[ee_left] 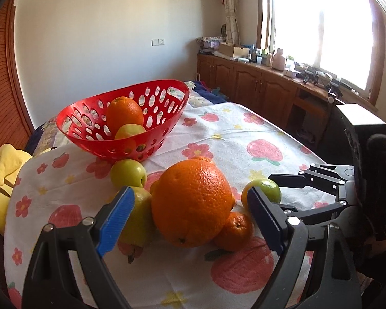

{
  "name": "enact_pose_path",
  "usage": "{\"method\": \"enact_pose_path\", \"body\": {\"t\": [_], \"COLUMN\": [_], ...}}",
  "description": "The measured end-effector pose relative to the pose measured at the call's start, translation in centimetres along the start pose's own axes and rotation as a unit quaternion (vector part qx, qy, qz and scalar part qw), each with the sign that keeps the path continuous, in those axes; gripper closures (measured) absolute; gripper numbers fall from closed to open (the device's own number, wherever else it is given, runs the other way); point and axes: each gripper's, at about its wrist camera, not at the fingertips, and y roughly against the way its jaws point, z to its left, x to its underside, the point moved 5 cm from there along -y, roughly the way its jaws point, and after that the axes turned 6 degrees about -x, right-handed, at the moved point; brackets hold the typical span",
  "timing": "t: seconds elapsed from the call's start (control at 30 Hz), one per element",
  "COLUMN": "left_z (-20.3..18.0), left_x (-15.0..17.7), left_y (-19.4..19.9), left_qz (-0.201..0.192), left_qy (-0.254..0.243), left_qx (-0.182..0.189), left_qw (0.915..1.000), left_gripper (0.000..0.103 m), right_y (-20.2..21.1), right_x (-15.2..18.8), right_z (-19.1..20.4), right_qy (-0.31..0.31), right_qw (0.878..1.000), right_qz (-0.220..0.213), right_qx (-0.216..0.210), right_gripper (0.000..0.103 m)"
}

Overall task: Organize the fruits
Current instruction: 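Move the right gripper to the green apple while the left gripper grasps another large orange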

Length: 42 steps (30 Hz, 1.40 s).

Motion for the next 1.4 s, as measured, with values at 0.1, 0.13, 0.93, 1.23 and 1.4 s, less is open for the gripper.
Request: {"method": "enact_pose_path", "body": {"t": [0.1, 0.13, 0.93, 1.23, 1.4], "left_z": [-0.2, -0.3, -1.0, -1.2, -1.4], "left_x": [-0.3, -0.4, -0.3, -0.3, -0.1], "left_y": [-0.6, -0.8, -3.9, -4.1, -4.3], "left_qz": [0.012, 0.018, 0.064, 0.066, 0.076], "left_qy": [-0.01, -0.017, -0.04, -0.041, -0.051], "left_qx": [0.003, 0.002, 0.012, 0.007, 0.003], "left_qw": [0.9999, 0.9997, 0.9971, 0.9969, 0.9958], "left_gripper": [0.014, 0.014, 0.024, 0.022, 0.021], "right_y": [-0.4, -0.5, -0.4, -0.4, -0.4], "right_x": [0.3, 0.4, 0.4, 0.5, 0.5], "right_z": [0.1, 0.1, -0.1, -0.1, -0.1], "right_qy": [-0.002, -0.004, -0.005, -0.003, -0.003], "right_qw": [1.0, 1.0, 1.0, 1.0, 1.0], "right_qz": [0.002, -0.001, -0.017, -0.017, -0.017], "right_qx": [-0.005, -0.005, -0.003, -0.002, -0.002], "right_gripper": [0.044, 0.044, 0.045, 0.045, 0.045]}}
